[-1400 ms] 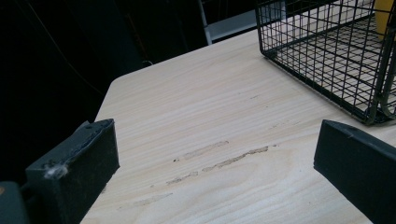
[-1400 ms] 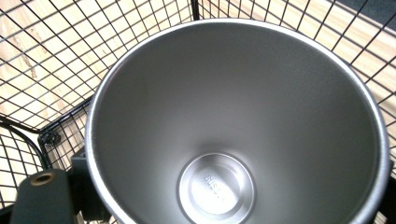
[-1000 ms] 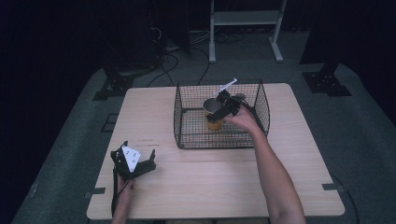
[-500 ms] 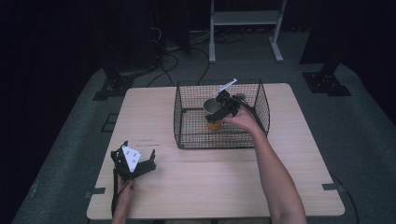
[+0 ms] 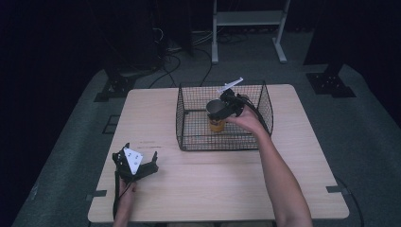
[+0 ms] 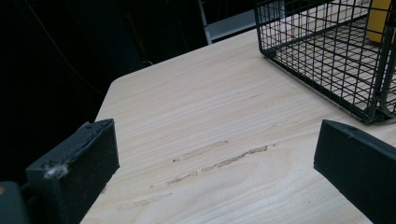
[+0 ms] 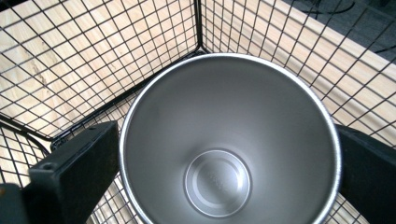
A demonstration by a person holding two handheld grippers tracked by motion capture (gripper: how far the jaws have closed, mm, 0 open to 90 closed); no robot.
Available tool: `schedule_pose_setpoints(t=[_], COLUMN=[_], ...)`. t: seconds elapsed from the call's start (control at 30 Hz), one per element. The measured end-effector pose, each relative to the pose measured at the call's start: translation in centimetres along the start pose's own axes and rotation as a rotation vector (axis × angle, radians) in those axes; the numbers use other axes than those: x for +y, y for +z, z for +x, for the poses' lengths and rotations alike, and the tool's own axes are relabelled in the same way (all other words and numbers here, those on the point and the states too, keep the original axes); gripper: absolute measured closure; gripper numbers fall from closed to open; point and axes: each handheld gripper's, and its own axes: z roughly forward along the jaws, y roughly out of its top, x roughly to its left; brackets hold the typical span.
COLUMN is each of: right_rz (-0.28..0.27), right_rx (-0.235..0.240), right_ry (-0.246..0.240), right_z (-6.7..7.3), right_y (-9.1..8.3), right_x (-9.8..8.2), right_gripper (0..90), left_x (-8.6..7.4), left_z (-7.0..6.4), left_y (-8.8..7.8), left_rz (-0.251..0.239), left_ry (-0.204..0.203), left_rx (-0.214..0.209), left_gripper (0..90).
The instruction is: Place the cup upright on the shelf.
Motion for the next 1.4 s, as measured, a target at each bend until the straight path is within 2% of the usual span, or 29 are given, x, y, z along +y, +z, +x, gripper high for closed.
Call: schedule_pose_setpoints(t=[0.17, 0.3, 0.53, 0.77, 1.1, 1.17, 1.4], right_rz=[-0.042, -0.076, -0.138, -0.157, -0.167, -0.173, -0.177], right_rx=[0.019, 0.007, 0.044, 0.06, 0.063, 0.057, 0.071], right_ry=[0.017, 0.026, 0.053, 0.061, 0.058, 0.058, 0.075], right_z=[-0.2, -0.5, -0.7, -0.8, -0.2, -0.1, -0.4], right_y=[-0.8, -1.8, -3.2, -4.1, -5.4, -5.7, -6.5], right_x=[0.2, 0.4, 0.6, 0.5, -0.2, -0.3, -0.9], right_gripper=[0.0, 0.0, 0.0, 0.0, 0.2, 6.8, 7.0], left_x=[0.0, 0.0, 0.0, 0.0, 0.0, 0.0, 0.0], left_z=[0.0, 0.0, 0.0, 0.0, 0.0, 0.0, 0.0], left_y=[0.0, 0.0, 0.1, 0.1, 0.0, 0.0, 0.0], left_rz=[-0.001, 0.001, 0.004, 0.004, -0.001, -0.002, 0.002], left_ry=[0.0, -0.003, -0.001, -0.001, 0.001, 0.002, 0.006], left_rx=[0.001, 0.003, 0.006, 0.006, -0.001, -0.001, 0.002], left_gripper=[0.0, 0.0, 0.0, 0.0, 0.0, 0.0, 0.0])
